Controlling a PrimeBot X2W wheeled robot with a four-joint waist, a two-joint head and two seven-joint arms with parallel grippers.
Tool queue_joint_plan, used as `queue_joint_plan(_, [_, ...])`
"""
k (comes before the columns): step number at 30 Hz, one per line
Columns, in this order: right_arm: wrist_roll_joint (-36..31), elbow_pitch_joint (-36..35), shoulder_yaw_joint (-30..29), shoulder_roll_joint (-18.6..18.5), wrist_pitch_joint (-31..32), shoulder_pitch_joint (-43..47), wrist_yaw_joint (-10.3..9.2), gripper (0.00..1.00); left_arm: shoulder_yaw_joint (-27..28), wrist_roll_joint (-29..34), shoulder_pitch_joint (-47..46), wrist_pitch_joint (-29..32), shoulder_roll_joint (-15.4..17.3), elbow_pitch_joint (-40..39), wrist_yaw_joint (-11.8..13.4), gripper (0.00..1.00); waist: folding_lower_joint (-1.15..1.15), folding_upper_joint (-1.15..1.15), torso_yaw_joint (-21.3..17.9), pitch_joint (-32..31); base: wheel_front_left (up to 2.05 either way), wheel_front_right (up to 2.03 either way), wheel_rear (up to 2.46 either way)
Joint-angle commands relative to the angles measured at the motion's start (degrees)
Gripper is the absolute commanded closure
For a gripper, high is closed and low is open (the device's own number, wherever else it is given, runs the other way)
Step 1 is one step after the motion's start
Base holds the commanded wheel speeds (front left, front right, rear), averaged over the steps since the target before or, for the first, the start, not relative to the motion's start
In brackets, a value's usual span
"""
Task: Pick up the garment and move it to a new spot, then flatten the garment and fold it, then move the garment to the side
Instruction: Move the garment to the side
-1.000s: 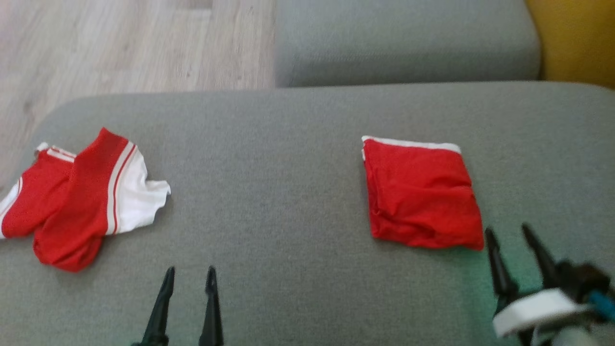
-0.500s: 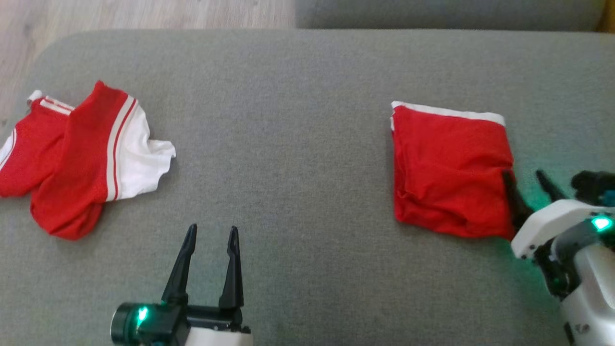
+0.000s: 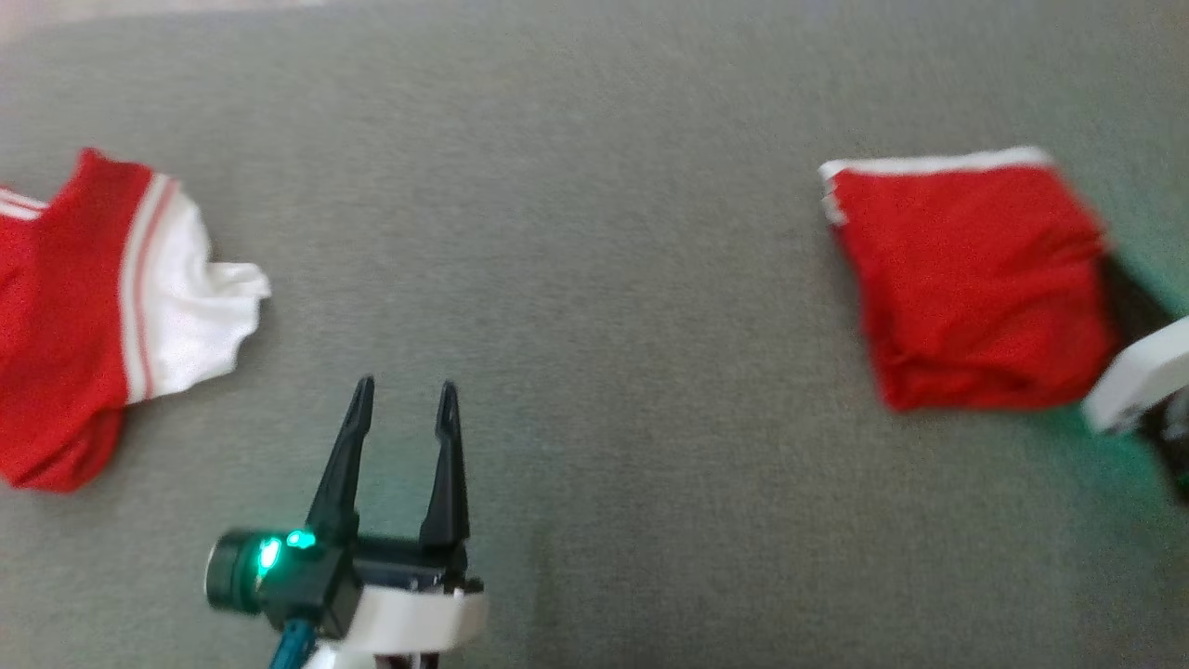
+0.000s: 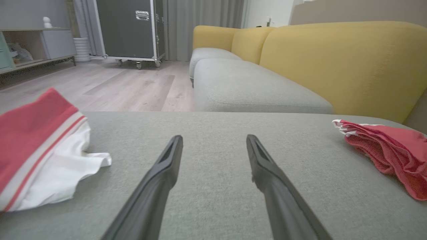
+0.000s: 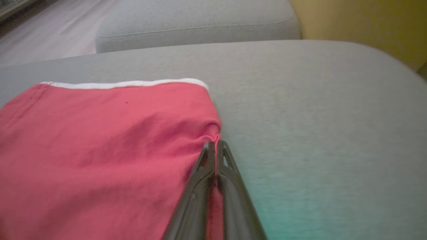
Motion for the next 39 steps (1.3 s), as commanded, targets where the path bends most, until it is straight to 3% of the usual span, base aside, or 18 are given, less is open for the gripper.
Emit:
queue_joint_plan(1, [-0.06,-2.2,0.13,-3.2,-0.17,-1.86,-0.04,1.0,1.59,0.68,-2.26,-0.29,-0.34,-2.05,-0.2,0.0,0.0,0.0,-2.61,2.89,0.0,0.0,0.0])
queue_joint_plan(10, [-2.33,-2.47,-3.29,-17.29,0.46,-8.12,-0.04,1.0,1.6,1.7,-8.98,-0.29,-0.34,-1.66,-1.95,0.0,0.0,0.0,-6.68,11.56,0.0,0.0,0.0])
queue_joint_plan(17, [-8.94,-1.23,-5.8,-19.29,-1.32,-12.23,-0.04,1.0,2.0,2.07,-12.02,-0.29,-0.34,-0.57,-2.96,0.0,0.0,0.0,-7.39,13.49,0.0,0.0,0.0])
queue_joint_plan(18, [-10.4,-0.75,-6.66,-19.1,-1.75,-12.47,-0.04,0.77,2.04,2.08,-12.31,-0.29,-0.34,-0.48,-3.08,0.0,0.0,0.0,-7.17,13.27,0.0,0.0,0.0])
queue_joint_plan(19, [-12.22,-0.29,-7.27,-18.75,-2.35,-12.59,-0.04,0.0,2.04,2.04,-12.46,-0.29,-0.34,-0.27,-3.21,0.0,0.0,0.0,-6.89,12.83,0.0,0.0,0.0])
queue_joint_plan(20, [-14.05,0.21,-7.77,-17.93,-2.82,-12.44,-0.04,0.0,2.1,2.04,-12.47,-0.29,-0.34,-0.09,-3.17,0.0,0.0,0.0,-6.61,12.16,0.0,0.0,0.0])
queue_joint_plan(25, [-21.37,0.83,-8.72,-6.27,-6.62,-7.67,-0.04,0.0,2.46,1.33,-9.55,-0.29,-0.34,1.02,-2.52,0.0,0.0,0.0,-5.0,5.11,0.0,0.0,0.0])
queue_joint_plan(26, [-21.37,0.83,-8.72,-6.27,-6.62,-7.67,-0.04,0.0,2.46,1.33,-9.55,-0.29,-0.34,1.02,-2.52,0.0,0.0,0.0,-5.0,5.11,0.0,0.0,0.0])
queue_joint_plan(35, [-19.72,3.59,-3.22,11.08,-16.19,2.12,-0.04,0.0,5.74,-0.57,-3.57,-0.29,-0.34,4.56,-2.48,0.0,0.0,0.0,-2.09,-8.11,0.0,0.0,0.0])
queue_joint_plan(39, [-17.69,-1.06,-1.52,15.9,-16.64,7.28,-0.04,0.0,7.17,-1.43,-1.15,-0.29,-0.34,5.89,-2.44,0.0,0.0,0.0,-0.53,-13.36,0.0,0.0,0.0])
